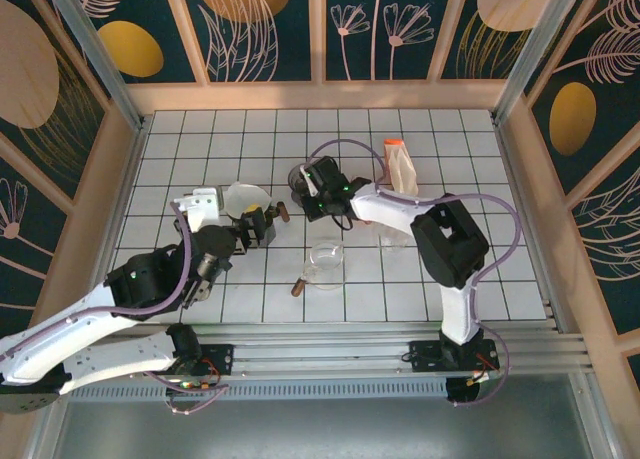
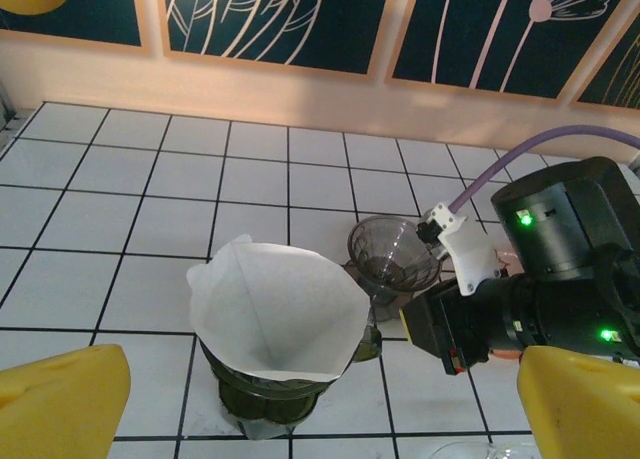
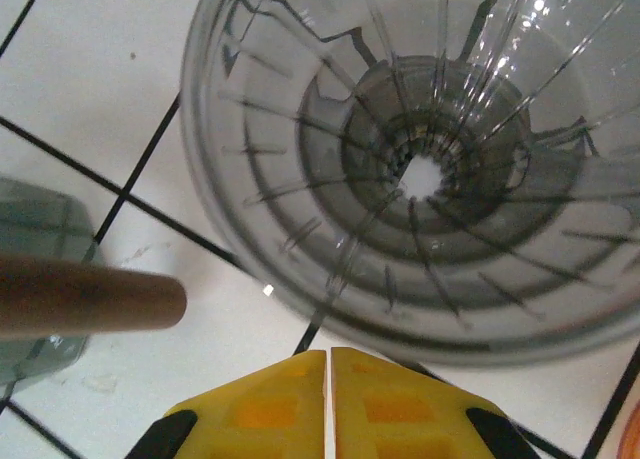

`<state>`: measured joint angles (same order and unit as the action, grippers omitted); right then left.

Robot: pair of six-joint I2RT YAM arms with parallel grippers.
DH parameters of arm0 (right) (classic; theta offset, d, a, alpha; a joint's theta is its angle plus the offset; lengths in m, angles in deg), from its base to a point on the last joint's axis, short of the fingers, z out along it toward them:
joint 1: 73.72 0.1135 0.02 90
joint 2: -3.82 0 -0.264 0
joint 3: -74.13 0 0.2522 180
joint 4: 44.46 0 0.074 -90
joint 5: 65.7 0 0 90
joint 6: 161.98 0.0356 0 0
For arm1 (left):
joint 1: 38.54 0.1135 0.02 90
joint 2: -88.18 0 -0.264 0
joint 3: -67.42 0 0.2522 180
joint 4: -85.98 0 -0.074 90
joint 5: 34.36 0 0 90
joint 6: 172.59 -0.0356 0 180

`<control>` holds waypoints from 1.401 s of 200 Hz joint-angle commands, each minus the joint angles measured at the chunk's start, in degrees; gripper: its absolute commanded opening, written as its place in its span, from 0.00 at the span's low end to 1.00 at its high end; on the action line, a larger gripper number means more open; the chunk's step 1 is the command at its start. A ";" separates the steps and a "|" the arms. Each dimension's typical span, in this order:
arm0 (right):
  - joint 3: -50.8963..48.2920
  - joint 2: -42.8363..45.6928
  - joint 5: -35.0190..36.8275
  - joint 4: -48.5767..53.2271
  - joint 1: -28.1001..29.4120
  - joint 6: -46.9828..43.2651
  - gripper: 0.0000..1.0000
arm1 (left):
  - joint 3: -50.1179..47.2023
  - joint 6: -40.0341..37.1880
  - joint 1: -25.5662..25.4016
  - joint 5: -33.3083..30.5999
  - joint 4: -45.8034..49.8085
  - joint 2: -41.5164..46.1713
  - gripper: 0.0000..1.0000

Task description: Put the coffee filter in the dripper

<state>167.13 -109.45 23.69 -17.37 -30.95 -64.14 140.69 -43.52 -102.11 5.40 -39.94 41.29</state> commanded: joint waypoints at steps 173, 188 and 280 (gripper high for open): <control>3.06 2.25 0.58 -10.53 -9.31 3.31 0.37 | 1.01 0.09 -0.31 0.12 -0.62 -3.18 0.99; 6.93 -0.84 0.95 -7.85 -11.04 3.03 0.32 | 0.88 0.15 -0.26 0.40 -0.88 -3.12 0.99; 29.66 -18.31 -4.11 2.23 -15.51 -2.06 0.19 | 2.10 0.78 -0.28 0.96 -0.52 -4.91 0.99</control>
<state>192.33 -125.43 23.21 -19.03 -46.01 -63.82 141.00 -43.28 -102.11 6.36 -39.83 36.70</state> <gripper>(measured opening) 0.200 0.989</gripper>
